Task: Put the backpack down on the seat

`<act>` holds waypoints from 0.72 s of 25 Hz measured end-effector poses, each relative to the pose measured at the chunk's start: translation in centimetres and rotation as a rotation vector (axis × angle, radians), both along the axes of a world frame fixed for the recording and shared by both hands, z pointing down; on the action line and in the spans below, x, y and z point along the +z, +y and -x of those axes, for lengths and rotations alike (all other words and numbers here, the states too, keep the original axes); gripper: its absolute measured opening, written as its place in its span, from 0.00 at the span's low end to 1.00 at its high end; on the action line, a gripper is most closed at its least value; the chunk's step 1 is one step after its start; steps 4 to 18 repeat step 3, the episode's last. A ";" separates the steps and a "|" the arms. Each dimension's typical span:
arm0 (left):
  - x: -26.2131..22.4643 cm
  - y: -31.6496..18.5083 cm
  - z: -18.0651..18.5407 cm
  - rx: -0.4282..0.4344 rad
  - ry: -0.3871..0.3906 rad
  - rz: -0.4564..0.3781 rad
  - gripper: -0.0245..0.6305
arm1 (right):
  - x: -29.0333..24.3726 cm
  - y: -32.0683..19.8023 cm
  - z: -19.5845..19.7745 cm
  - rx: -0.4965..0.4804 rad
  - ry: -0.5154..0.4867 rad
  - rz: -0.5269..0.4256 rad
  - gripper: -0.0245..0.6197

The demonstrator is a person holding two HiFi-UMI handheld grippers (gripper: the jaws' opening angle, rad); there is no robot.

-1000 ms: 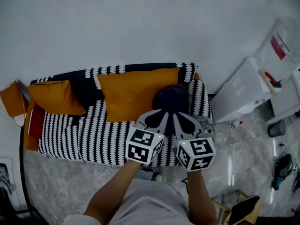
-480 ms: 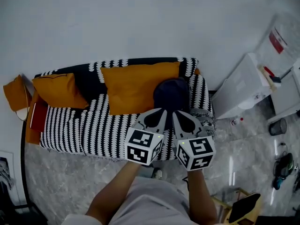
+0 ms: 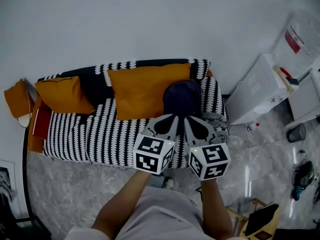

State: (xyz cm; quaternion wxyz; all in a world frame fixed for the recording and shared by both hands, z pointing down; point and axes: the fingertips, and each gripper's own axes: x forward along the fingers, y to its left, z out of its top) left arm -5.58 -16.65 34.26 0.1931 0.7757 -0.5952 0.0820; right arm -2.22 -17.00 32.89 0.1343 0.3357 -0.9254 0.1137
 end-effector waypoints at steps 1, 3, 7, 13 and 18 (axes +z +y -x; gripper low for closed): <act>0.0 0.0 -0.2 0.000 0.002 0.001 0.05 | 0.0 0.0 -0.1 -0.001 0.001 0.000 0.04; 0.0 0.1 -0.5 0.001 0.004 0.003 0.05 | 0.1 0.1 -0.4 -0.001 0.002 -0.001 0.04; 0.0 0.1 -0.5 0.001 0.004 0.003 0.05 | 0.1 0.1 -0.4 -0.001 0.002 -0.001 0.04; 0.0 0.1 -0.5 0.001 0.004 0.003 0.05 | 0.1 0.1 -0.4 -0.001 0.002 -0.001 0.04; 0.0 0.1 -0.5 0.001 0.004 0.003 0.05 | 0.1 0.1 -0.4 -0.001 0.002 -0.001 0.04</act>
